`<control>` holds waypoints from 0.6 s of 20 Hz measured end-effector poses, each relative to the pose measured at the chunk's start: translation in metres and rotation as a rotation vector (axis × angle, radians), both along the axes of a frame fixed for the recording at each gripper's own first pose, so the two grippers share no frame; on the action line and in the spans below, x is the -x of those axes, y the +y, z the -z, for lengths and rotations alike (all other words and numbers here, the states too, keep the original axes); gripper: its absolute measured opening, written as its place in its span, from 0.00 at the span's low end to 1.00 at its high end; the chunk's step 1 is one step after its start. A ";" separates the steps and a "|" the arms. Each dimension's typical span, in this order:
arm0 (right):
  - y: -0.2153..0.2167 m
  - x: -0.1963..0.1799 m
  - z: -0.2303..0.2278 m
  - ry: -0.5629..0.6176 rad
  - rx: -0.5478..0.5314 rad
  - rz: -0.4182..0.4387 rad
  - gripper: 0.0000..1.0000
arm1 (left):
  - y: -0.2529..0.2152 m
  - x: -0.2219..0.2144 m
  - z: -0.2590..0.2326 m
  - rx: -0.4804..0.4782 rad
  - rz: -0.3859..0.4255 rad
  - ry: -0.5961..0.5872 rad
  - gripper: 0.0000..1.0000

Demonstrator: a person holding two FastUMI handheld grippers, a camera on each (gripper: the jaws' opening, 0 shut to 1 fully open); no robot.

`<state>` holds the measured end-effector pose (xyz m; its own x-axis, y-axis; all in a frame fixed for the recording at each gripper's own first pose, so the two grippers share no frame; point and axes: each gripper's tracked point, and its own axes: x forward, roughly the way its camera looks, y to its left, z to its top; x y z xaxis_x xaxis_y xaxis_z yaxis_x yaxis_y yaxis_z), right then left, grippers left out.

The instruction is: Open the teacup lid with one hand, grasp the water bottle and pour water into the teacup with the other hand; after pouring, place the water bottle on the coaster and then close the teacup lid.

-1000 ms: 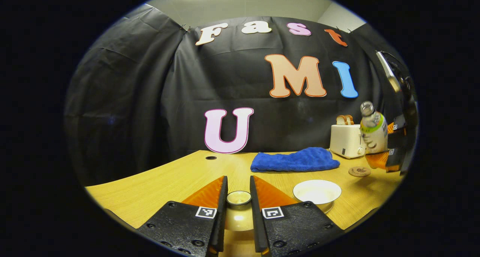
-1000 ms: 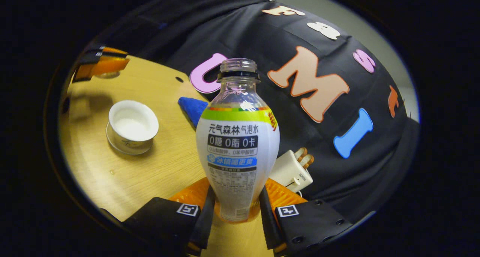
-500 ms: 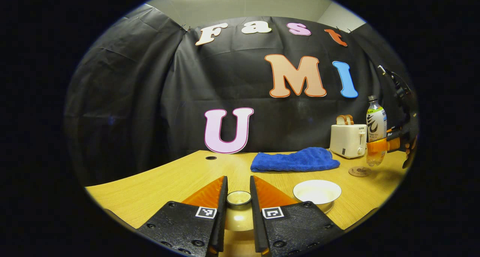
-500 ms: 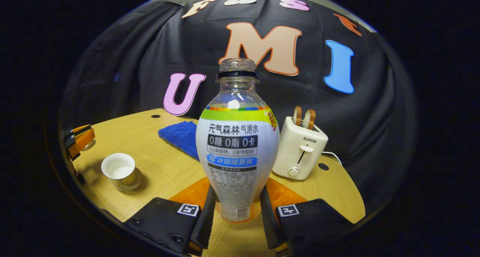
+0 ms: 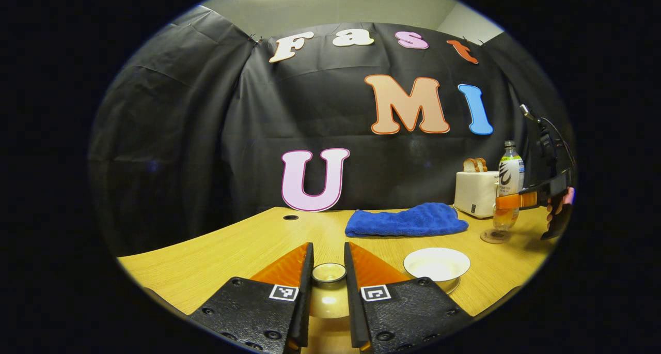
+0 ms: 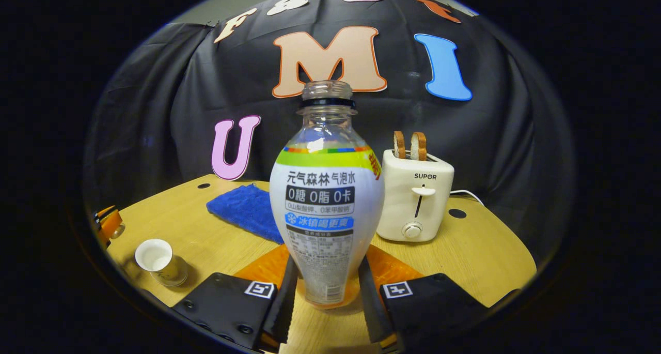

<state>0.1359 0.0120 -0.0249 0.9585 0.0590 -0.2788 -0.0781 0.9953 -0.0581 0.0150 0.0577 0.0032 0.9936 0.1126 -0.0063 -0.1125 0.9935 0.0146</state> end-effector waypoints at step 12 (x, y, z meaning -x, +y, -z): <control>-0.005 -0.007 0.022 0.018 0.044 0.021 0.63 | 0.000 -0.001 -0.001 0.000 0.000 0.000 0.29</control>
